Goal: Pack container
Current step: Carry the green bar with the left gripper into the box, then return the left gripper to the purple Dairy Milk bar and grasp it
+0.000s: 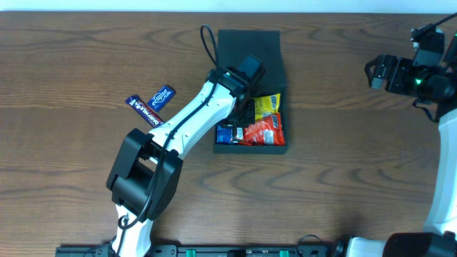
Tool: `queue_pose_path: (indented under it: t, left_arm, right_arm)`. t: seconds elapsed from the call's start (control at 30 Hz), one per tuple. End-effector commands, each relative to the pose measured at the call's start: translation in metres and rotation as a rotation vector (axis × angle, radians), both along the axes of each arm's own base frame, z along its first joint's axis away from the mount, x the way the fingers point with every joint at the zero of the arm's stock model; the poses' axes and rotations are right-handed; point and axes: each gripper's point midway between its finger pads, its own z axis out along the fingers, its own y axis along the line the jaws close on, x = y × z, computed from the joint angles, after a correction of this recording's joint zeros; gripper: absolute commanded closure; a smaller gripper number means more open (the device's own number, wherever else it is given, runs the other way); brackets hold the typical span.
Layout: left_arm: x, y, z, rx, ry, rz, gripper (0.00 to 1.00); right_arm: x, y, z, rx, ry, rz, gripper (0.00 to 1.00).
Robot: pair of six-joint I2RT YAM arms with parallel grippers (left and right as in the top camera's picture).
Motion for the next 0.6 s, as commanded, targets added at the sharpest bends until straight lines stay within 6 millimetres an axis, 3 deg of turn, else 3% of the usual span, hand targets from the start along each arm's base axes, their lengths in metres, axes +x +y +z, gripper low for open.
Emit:
queue_pose_path:
  t: [0.0,0.23,0.4,0.5,0.57]
  left_arm:
    - [-0.002,0.003,-0.009,0.009,0.024,0.016,0.64]
    - [0.007,-0.002,0.005,-0.002,-0.017,-0.030,0.59]
    - [0.028,-0.012,0.044,-0.023,-0.113,-0.090,0.61]
    - [0.049,0.007,0.081,0.075,-0.235,-0.045,0.62]
    - [0.062,0.041,0.107,0.215,-0.325,0.083,0.57]
  right_arm:
    - [-0.002,-0.002,0.010,0.006,-0.026,-0.014,0.01]
    - [-0.002,-0.002,0.010,0.005,-0.027,-0.014,0.01]
    - [-0.002,-0.002,0.010,0.005,-0.027,-0.014,0.01]
    - [-0.002,-0.002,0.010,0.005,-0.026,-0.014,0.01]
    - [-0.002,-0.002,0.010,0.005,-0.026,-0.014,0.01]
